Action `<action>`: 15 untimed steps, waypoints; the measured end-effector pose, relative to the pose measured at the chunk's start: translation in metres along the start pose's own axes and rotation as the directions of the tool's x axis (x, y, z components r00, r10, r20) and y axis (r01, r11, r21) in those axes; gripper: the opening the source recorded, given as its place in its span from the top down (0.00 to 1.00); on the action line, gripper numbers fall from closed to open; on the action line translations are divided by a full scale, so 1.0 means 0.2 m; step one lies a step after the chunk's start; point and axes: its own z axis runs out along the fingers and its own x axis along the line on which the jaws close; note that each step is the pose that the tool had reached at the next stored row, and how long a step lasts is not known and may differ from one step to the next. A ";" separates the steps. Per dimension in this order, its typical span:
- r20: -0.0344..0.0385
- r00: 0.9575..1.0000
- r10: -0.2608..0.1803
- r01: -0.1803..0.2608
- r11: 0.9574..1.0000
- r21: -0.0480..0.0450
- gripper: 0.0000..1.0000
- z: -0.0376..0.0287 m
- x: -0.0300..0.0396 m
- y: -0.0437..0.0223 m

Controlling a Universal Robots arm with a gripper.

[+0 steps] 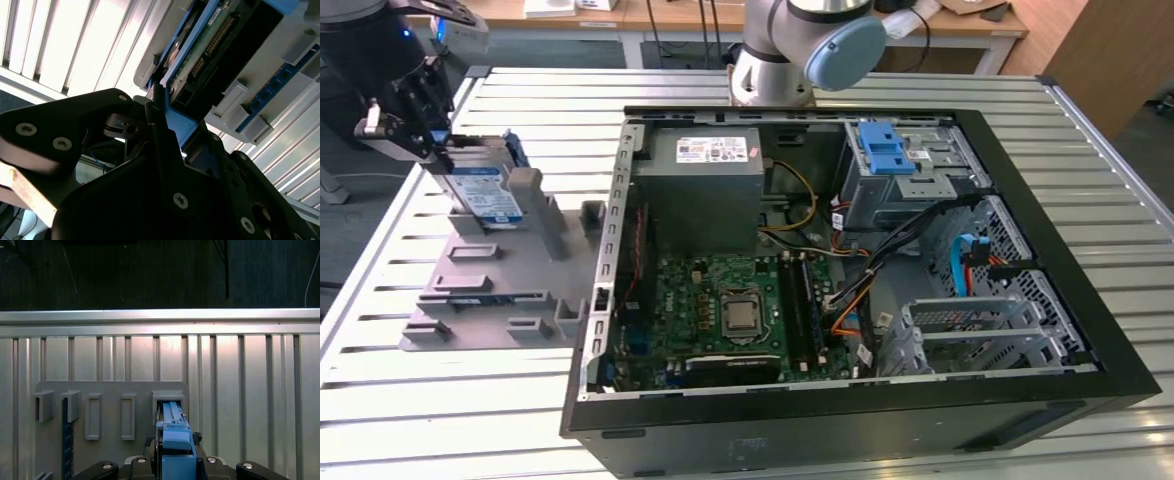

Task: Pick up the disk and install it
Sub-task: 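Pick up the disk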

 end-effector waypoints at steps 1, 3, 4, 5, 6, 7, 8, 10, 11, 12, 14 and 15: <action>0.000 1.000 0.000 0.000 1.000 0.000 0.64 -0.001 0.000 0.000; 0.000 1.000 0.000 0.000 1.000 0.000 0.64 -0.006 0.000 0.000; 0.000 1.000 0.000 0.000 1.000 0.000 0.64 -0.009 0.000 0.000; 0.000 1.000 0.000 0.000 1.000 0.000 0.64 -0.012 0.000 0.000; 0.000 1.000 0.000 0.000 1.000 0.000 0.64 -0.017 0.000 0.000; 0.000 1.000 0.000 0.000 1.000 0.000 0.64 -0.022 0.000 0.000; 0.000 1.000 0.000 0.000 1.000 0.000 0.64 -0.028 0.000 0.000; 0.000 1.000 0.000 0.000 1.000 0.000 0.64 -0.038 0.000 0.000; 0.000 1.000 0.000 0.000 1.000 0.000 0.64 -0.040 0.000 0.000; 0.000 1.000 0.000 0.000 1.000 0.000 0.64 -0.040 0.000 0.000; 0.000 1.000 0.000 0.000 1.000 0.000 0.64 -0.041 0.000 0.000; 0.000 1.000 0.000 0.000 1.000 0.000 0.64 -0.042 0.000 0.000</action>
